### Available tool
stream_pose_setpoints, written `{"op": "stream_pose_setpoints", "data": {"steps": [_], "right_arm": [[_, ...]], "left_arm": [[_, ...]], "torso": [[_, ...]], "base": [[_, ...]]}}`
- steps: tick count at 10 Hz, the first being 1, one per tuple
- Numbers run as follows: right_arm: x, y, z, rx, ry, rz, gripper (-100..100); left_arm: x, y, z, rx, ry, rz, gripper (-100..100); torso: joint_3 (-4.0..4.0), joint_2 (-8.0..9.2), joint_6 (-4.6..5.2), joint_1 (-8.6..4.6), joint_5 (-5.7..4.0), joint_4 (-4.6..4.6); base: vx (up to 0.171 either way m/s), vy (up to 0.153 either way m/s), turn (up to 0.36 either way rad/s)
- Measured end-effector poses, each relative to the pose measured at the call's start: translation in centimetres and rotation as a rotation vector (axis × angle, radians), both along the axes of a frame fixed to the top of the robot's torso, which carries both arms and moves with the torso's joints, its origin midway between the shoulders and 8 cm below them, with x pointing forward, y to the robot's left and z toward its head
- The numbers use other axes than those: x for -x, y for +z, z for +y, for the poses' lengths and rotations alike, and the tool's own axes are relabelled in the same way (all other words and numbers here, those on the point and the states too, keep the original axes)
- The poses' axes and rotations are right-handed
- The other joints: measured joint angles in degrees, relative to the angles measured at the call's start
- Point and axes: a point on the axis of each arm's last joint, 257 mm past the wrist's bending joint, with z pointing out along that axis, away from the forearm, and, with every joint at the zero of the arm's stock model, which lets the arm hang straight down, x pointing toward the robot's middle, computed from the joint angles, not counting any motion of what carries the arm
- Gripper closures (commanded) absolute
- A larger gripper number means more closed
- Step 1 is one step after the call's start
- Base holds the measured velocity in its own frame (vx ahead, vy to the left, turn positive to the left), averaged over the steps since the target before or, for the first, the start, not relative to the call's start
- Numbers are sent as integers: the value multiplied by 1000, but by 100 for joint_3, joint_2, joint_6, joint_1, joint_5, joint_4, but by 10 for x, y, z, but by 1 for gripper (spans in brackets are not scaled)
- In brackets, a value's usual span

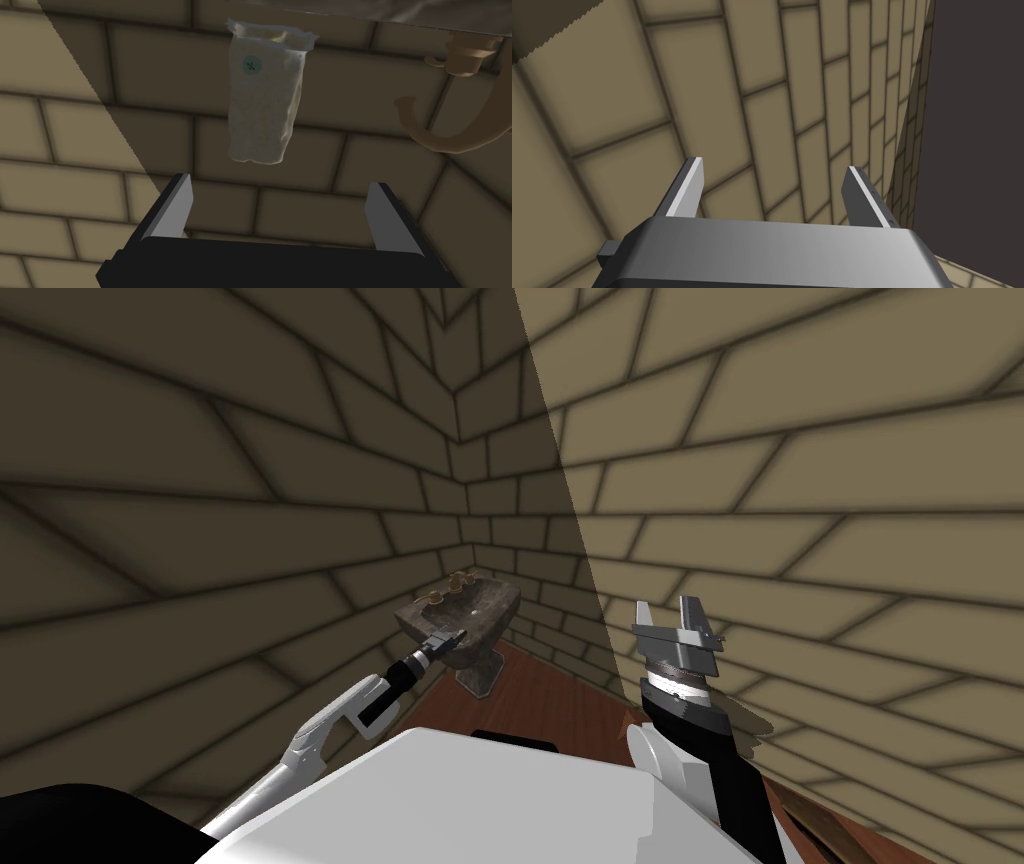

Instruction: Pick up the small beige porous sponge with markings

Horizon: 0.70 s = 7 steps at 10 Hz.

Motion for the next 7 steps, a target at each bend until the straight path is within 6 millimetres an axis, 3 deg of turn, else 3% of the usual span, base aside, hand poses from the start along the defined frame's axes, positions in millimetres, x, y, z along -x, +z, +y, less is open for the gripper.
{"op": "stream_pose_setpoints", "data": {"steps": [5, 6, 7], "right_arm": [[0, 0, 0, 0, 0, 0, 0], [0, 0, 0, 0, 0, 0, 0], [0, 0, 0, 0, 0, 0, 0]], "left_arm": [[10, -33, -14, -128, -53, 28, -100], [10, -34, -14, -132, -53, 28, 0], [10, -34, -14, -132, -53, 28, -100]], "torso": [[-5, -9, -1, 10, 2, -2], [-2, -3, -1, 7, 2, -1], [1, 3, -1, 4, 1, 0]], "base": [[29, 8, 0], [0, 0, 0], [-78, -17, -20]]}}
